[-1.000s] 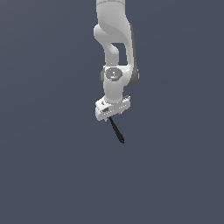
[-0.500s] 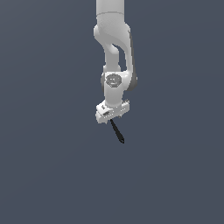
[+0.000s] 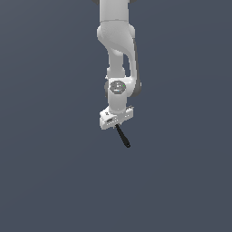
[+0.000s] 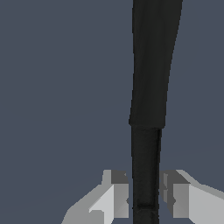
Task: Pick up the object and move it to a goal position.
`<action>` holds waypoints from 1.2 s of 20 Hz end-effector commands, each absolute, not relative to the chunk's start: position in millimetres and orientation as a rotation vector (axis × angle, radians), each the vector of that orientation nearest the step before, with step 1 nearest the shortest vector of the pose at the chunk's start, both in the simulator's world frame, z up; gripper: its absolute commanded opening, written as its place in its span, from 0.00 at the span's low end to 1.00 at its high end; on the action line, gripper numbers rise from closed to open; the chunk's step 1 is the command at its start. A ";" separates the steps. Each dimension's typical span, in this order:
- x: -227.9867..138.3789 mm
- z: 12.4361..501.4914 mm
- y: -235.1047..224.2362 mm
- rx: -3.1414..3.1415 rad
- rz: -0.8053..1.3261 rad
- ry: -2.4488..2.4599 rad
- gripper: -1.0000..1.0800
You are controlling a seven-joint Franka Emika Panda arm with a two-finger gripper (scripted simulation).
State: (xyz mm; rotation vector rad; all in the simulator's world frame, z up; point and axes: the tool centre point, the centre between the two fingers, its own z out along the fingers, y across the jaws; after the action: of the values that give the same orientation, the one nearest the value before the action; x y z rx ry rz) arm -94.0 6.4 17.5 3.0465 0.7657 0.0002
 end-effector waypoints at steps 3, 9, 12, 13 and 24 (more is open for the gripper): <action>-94.1 16.9 7.1 3.046 0.000 0.768 0.00; -93.8 17.7 6.3 3.046 0.001 0.766 0.00; -92.6 21.8 4.3 3.046 0.001 0.766 0.00; -91.9 24.3 3.2 3.046 0.001 0.766 0.00; -74.4 85.3 -25.1 3.046 0.001 0.767 0.00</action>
State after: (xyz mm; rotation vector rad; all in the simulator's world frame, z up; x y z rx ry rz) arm -78.2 -19.7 72.9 3.0468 0.7672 -0.0023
